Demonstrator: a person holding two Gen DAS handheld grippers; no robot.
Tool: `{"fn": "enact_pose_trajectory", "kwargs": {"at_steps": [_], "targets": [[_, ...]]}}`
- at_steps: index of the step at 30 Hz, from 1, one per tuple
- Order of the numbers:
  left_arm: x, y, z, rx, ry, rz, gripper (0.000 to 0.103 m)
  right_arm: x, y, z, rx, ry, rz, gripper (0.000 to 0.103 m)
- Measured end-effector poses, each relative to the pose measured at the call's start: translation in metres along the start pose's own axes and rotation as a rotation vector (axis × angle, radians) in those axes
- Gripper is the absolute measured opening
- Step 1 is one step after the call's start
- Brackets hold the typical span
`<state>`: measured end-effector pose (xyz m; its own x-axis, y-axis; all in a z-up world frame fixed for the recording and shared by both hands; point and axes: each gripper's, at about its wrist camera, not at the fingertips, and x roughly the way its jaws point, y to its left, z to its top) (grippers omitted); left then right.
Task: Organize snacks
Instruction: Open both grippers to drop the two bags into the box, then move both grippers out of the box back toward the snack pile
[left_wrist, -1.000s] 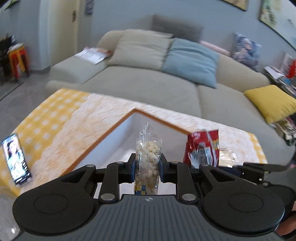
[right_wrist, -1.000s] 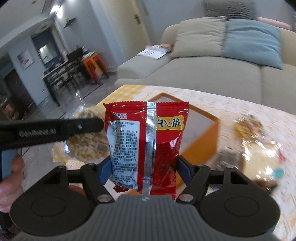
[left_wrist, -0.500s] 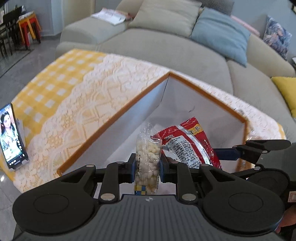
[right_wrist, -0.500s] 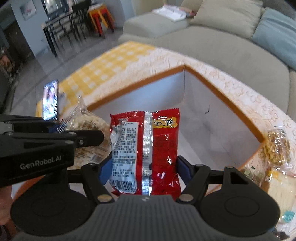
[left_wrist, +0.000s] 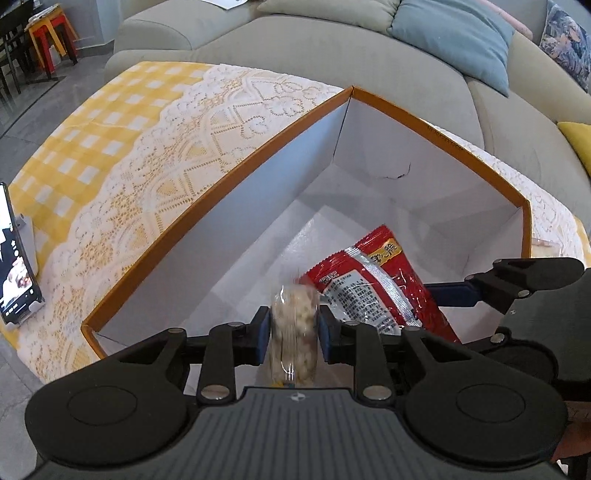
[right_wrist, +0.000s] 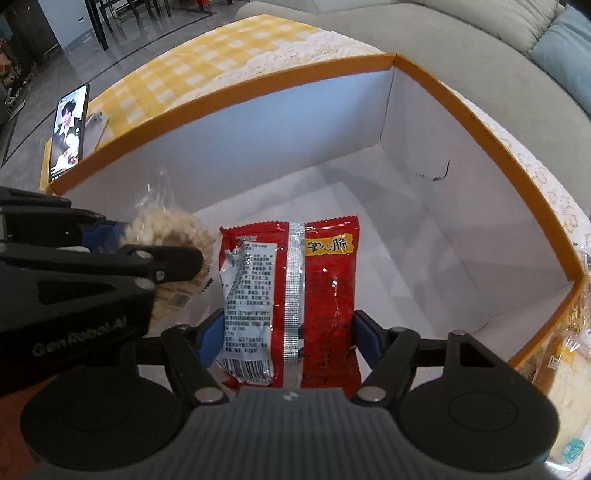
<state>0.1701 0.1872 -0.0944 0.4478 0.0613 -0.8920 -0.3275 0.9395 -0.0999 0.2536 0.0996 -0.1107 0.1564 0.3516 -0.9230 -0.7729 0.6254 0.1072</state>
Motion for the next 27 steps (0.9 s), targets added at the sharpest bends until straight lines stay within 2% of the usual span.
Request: {"fn": "enact_pose_trajectory", "kwargs": {"at_steps": [2,5,11,15,19,27], "targets": [[-0.003,-0.001,0.0,-0.003,-0.006,-0.004,0.04,0.004,0.003,0.003,-0.019,-0.001,-0.016,0.073],[-0.008,-0.002,0.002,-0.003,-0.018,0.004,0.055,-0.004,0.004,-0.001,-0.03,-0.007,-0.032,0.075],[-0.034,-0.006,0.002,-0.005,-0.078,0.007,0.056,-0.03,0.007,-0.008,-0.029,-0.077,-0.051,0.076],[-0.057,-0.017,-0.002,0.014,-0.146,0.002,0.057,-0.062,0.009,-0.02,-0.016,-0.176,-0.055,0.076],[-0.083,-0.036,-0.011,0.074,-0.231,0.009,0.06,-0.099,0.009,-0.04,0.001,-0.291,-0.084,0.076],[-0.119,-0.087,-0.039,0.226,-0.35,-0.037,0.062,-0.167,-0.002,-0.113,0.124,-0.53,-0.169,0.076]]}}
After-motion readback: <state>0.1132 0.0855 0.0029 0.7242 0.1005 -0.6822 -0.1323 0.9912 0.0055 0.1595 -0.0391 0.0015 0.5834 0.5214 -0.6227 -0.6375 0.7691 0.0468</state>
